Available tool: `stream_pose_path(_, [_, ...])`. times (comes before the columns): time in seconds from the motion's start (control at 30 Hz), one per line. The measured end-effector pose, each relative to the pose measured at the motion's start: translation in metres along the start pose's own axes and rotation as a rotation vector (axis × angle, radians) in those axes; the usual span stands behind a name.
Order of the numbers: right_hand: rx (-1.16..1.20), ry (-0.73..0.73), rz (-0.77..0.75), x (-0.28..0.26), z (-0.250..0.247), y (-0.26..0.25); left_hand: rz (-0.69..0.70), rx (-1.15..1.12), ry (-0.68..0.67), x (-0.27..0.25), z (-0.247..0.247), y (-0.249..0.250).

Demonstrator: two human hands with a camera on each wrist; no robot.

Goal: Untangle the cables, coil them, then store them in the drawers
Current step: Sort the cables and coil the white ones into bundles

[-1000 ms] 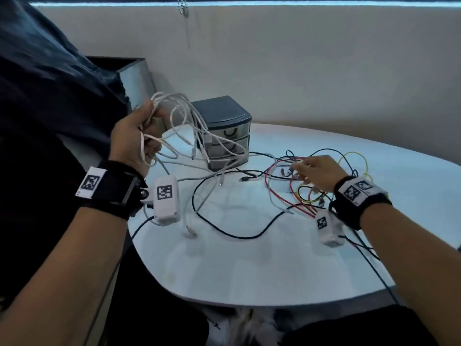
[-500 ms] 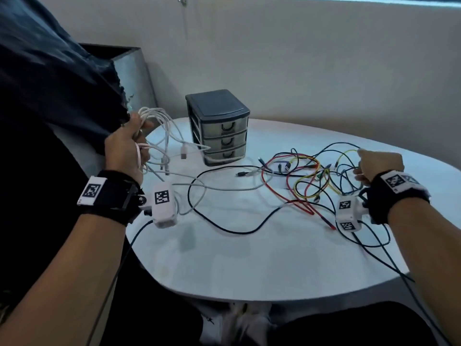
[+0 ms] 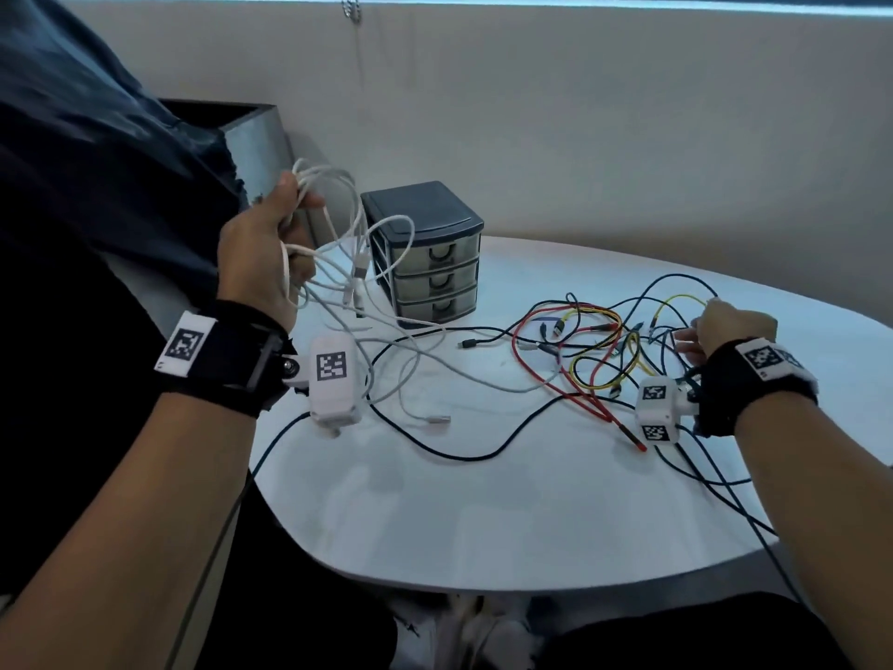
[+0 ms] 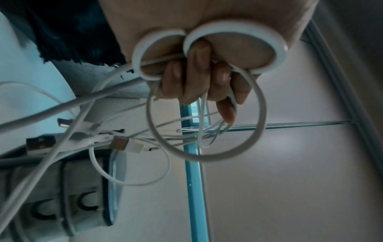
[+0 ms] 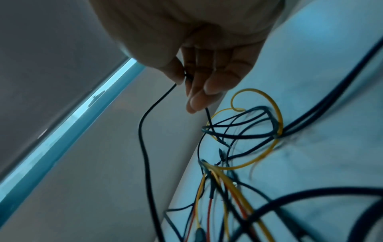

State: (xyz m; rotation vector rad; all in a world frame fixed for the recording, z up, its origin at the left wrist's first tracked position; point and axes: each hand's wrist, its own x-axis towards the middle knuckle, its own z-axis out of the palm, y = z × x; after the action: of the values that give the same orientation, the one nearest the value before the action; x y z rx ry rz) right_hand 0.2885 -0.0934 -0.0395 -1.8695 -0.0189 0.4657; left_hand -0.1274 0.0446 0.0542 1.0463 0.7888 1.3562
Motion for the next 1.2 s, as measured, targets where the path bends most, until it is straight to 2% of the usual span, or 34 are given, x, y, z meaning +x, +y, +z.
stream_pose_path(0.1, [0.062,-0.038,0.127,0.005,-0.011,-0.006,0.047,-0.047,-0.010,0.006,0.005,0.024])
stream_pose_path(0.17, [0.068,-0.044,0.116,0.007,-0.016,-0.006,0.056,-0.033,-0.026,0.009,0.011,0.035])
stream_pose_path(0.23, [0.084,-0.110,0.057,0.003,-0.015,-0.001,0.040,0.058,-0.057,0.004,0.024,0.033])
stream_pose_path(0.33, [0.058,-0.228,-0.064,-0.022,-0.004,0.004,0.055,0.286,-0.182,-0.018,0.053,0.009])
stream_pose_path(0.47, [-0.011,-0.351,-0.281,-0.071,0.008,0.010,0.025,0.252,-0.239,-0.040,0.079,-0.019])
stream_pose_path(0.6, [-0.327,-0.503,-0.436,-0.094,0.020,0.029,0.016,0.245,-0.246,-0.043,0.082,-0.020])
stream_pose_path(0.73, [-0.542,-0.433,-0.654,-0.103,0.027,0.044,0.014,0.244,-0.232,-0.044,0.077,-0.016])
stream_pose_path(0.77, [-0.643,-0.426,-0.731,-0.106,0.029,0.048,0.011,0.242,-0.232,-0.045,0.075,-0.016])
stream_pose_path(0.87, [-1.201,-0.471,-0.910,-0.116,0.036,0.059,0.026,0.264,-0.231,-0.044,0.068,-0.021])
stream_pose_path(0.9, [-1.341,-0.483,-0.911,-0.116,0.038,0.062,0.033,0.282,-0.225,-0.042,0.065,-0.024])
stream_pose_path(0.97, [-1.445,-0.499,-0.866,-0.112,0.040,0.067,0.032,0.309,-0.216,-0.041,0.060,-0.030])
stream_pose_path(1.07, [-1.415,-0.479,-0.831,-0.102,0.044,0.070,0.001,0.326,-0.213,-0.041,0.054,-0.037])
stream_pose_path(1.2, [-1.311,-0.546,-0.743,-0.089,0.051,0.073,-0.020,0.338,-0.213,-0.040,0.055,-0.044])
